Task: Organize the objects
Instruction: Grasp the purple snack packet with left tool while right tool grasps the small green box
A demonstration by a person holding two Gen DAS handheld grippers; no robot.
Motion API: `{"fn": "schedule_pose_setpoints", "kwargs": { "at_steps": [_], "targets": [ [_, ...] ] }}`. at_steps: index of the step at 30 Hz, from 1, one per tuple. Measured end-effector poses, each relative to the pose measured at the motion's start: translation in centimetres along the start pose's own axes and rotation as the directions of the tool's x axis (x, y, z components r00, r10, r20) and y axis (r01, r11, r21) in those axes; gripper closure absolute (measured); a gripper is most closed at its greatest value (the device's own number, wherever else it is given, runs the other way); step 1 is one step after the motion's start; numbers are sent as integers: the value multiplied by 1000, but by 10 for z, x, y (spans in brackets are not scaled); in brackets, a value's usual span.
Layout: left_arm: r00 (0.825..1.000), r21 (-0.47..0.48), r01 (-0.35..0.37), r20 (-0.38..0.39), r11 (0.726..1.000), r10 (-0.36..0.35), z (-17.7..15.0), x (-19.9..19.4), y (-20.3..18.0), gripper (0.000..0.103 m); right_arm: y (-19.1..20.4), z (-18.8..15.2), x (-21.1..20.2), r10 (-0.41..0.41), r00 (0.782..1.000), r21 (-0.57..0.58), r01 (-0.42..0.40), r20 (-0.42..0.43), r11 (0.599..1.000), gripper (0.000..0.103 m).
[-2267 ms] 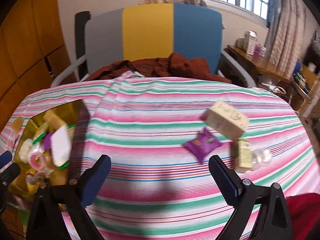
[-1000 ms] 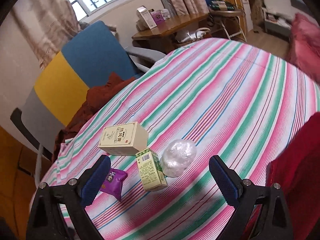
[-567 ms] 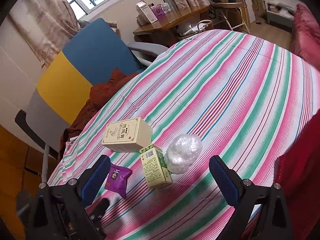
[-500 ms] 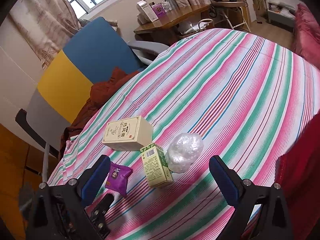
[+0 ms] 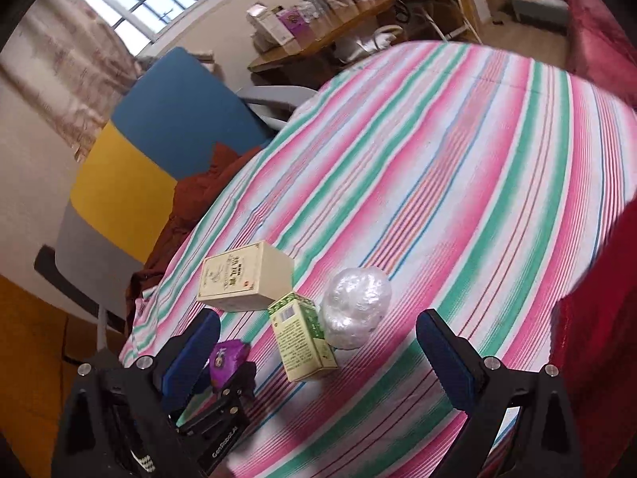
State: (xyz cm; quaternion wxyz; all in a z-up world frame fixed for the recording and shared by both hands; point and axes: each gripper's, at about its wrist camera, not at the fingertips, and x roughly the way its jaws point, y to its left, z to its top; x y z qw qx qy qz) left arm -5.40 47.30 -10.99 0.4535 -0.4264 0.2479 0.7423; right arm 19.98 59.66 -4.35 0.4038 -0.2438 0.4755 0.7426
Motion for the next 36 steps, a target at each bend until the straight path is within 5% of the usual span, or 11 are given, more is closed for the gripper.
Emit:
{"fn": "schedule_pose_setpoints", "kwargs": {
  "at_steps": [9, 17, 19, 36],
  "targets": [
    [999, -81, -44, -10, 996, 43, -37, -28, 8, 63, -4, 0, 6, -56, 998, 8, 56, -9, 998, 6],
    [998, -141, -50, 39, 989, 56, -92, -62, 12, 63, 28, -14, 21, -84, 994, -185, 69, -74, 980, 48],
    [997, -146, -52, 53, 988, 60, -108, -72, 9, 63, 38, -19, 26, -106, 991, -249, 82, -84, 965, 51],
    [991, -169, -5, 131, 986, 27, -122, -72, 12, 62, 68, -35, 74, -301, 948, -495, 213, -105, 842, 55]
  ]
}}
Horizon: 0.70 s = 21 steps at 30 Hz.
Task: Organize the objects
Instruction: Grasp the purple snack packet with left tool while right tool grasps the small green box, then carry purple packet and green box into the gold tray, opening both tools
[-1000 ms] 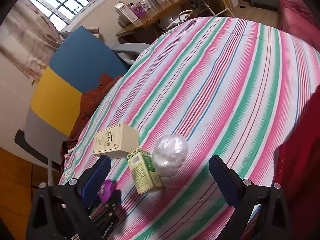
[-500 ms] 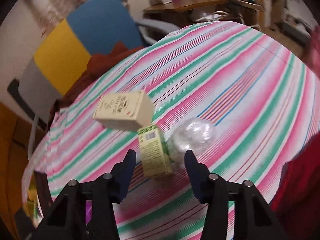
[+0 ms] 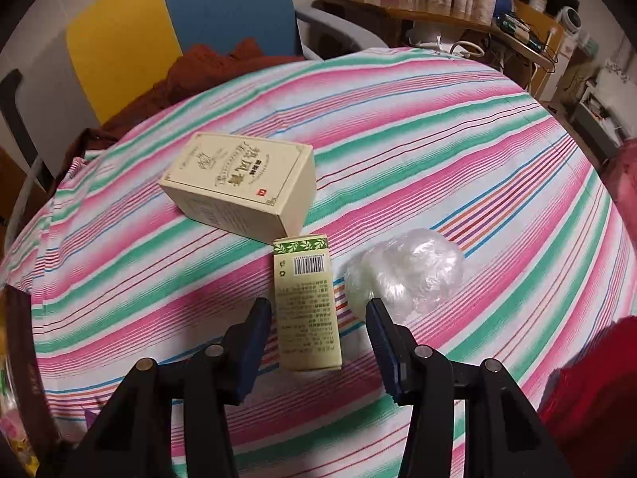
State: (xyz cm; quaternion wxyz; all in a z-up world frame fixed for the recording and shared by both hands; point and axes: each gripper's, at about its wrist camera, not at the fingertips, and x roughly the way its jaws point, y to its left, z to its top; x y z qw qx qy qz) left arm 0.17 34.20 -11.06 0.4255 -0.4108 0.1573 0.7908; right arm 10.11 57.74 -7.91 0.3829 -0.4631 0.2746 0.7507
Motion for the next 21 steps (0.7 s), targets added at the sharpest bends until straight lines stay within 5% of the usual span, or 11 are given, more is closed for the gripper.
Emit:
{"fn": "schedule_pose_setpoints", "kwargs": {
  "at_steps": [2, 5, 10, 21],
  "targets": [
    [1000, 1, 1, 7, 1000, -1, -1, 0, 0, 62, 2, 0, 5, -15, 1000, -6, 15, -10, 1000, 73],
    [1000, 8, -2, 8, 1000, 2, -1, 0, -1, 63, 5, -1, 7, -5, 1000, -23, 5, -19, 1000, 73],
    [1000, -1, -1, -4, 1000, 1, -1, -4, -1, 64, 20, -9, 1, 191, 980, -58, -194, -54, 979, 73],
    [992, 6, -46, 116, 999, 45, 7, -77, -11, 63, 66, -26, -2, 239, 965, -300, -260, -107, 918, 73]
  ]
}}
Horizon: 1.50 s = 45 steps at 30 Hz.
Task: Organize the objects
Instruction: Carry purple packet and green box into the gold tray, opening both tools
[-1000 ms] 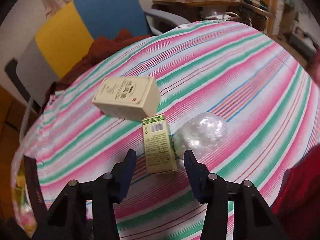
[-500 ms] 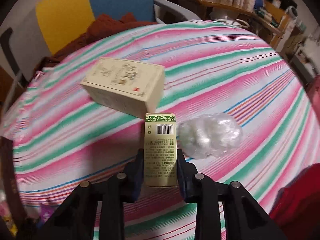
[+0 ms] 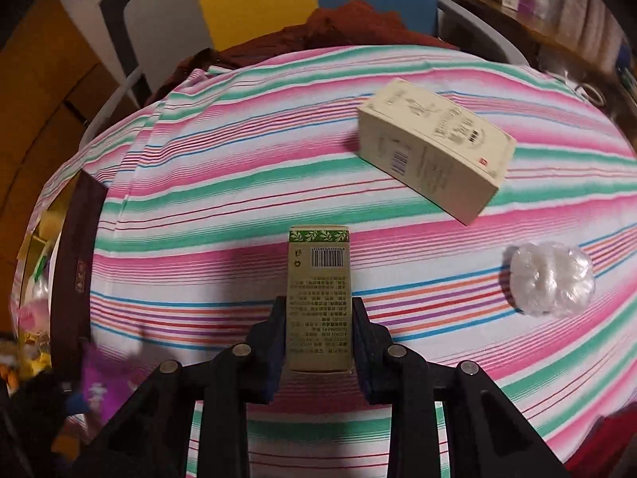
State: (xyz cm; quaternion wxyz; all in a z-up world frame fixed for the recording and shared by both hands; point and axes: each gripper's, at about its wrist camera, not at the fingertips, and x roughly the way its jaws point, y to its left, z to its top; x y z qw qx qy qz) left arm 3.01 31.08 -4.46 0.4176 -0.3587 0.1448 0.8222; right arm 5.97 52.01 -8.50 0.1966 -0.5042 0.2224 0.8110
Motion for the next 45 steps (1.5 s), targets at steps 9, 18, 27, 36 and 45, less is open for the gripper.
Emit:
{"fn": "schedule_pose_setpoints", "kwargs": {
  "at_steps": [9, 18, 27, 36, 45],
  "targets": [
    [992, -58, -93, 78, 994, 98, 9, -56, 22, 63, 3, -1, -11, -22, 998, -29, 24, 50, 999, 73],
    [980, -162, -163, 89, 973, 179, -2, -87, 67, 63, 13, -1, -23, -24, 994, -44, 29, 104, 999, 73],
    [953, -339, -240, 94, 910, 287, -31, -130, 145, 63, 66, 0, -45, 31, 992, -145, -13, 120, 989, 73],
    [896, -510, -362, 41, 780, 443, -75, -169, 229, 63, 182, -20, -73, 224, 963, -317, -168, 147, 933, 73],
    [901, -531, -352, 33, 771, 434, -84, -166, 243, 63, 256, -54, -61, 315, 946, -399, -260, 77, 879, 73]
  ]
}}
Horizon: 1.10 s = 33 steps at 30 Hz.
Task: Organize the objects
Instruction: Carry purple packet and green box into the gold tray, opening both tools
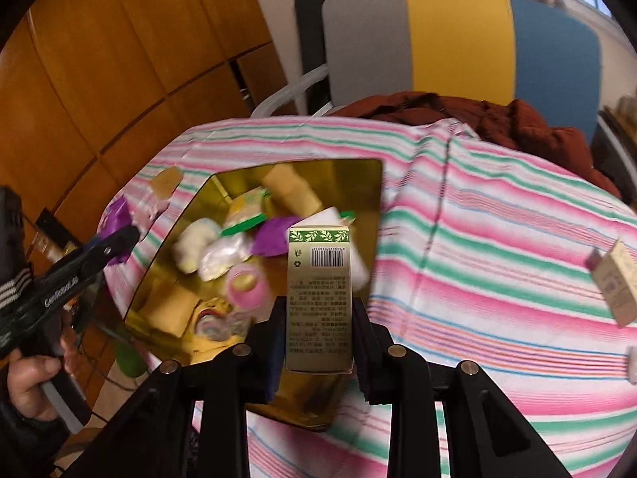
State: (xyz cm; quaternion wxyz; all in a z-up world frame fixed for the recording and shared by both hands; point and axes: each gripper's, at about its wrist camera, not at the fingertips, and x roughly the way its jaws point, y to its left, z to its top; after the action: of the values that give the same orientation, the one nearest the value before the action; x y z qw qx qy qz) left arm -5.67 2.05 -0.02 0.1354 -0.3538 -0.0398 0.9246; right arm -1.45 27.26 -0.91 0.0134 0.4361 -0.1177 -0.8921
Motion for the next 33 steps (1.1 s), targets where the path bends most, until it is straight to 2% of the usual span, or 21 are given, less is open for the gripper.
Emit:
{"fn": "schedule_pose_setpoints", "kwargs": {
  "at_steps": [8, 10, 11, 12, 13, 14, 22, 26, 33],
  "targets": [
    [1000, 23, 4, -15, 1000, -4, 6, 13, -9, 63, 5, -7, 19, -4, 999, 35, 6, -38, 999, 73],
    [999, 35, -2, -41, 999, 3, 6, 19, -9, 59, 5, -8, 22, -11, 999, 47, 13, -41, 999, 72],
    [999, 36, -4, -53, 999, 6, 5, 22, -8, 56, 5, -8, 23, -19, 999, 51, 21, -43, 998, 68],
    [998, 37, -16, -58, 999, 19, 4, 24, -8, 45, 5, -9, 24, -19, 999, 53, 22, -49, 998, 63],
    [997, 42, -33, -67, 999, 36, 3, 26, -8, 37, 4, -9, 25, -16, 999, 59, 19, -50, 998, 52],
    [996, 42, -44, -73, 998, 47, 1, 27, -8, 35, 4, -10, 25, -16, 999, 61, 19, -48, 998, 47],
    [996, 27, -66, -64, 997, 67, -4, 18, -6, 35, 2, -15, 24, -20, 999, 71, 23, -48, 997, 42],
    [996, 26, -75, -46, 997, 76, -5, 10, -9, 35, 4, -16, 23, -34, 999, 68, 36, -41, 997, 37],
    [996, 26, -90, -25, 996, 91, -9, -3, -13, 35, 13, -14, 15, -81, 997, 32, 81, -2, 996, 35]
  ]
}}
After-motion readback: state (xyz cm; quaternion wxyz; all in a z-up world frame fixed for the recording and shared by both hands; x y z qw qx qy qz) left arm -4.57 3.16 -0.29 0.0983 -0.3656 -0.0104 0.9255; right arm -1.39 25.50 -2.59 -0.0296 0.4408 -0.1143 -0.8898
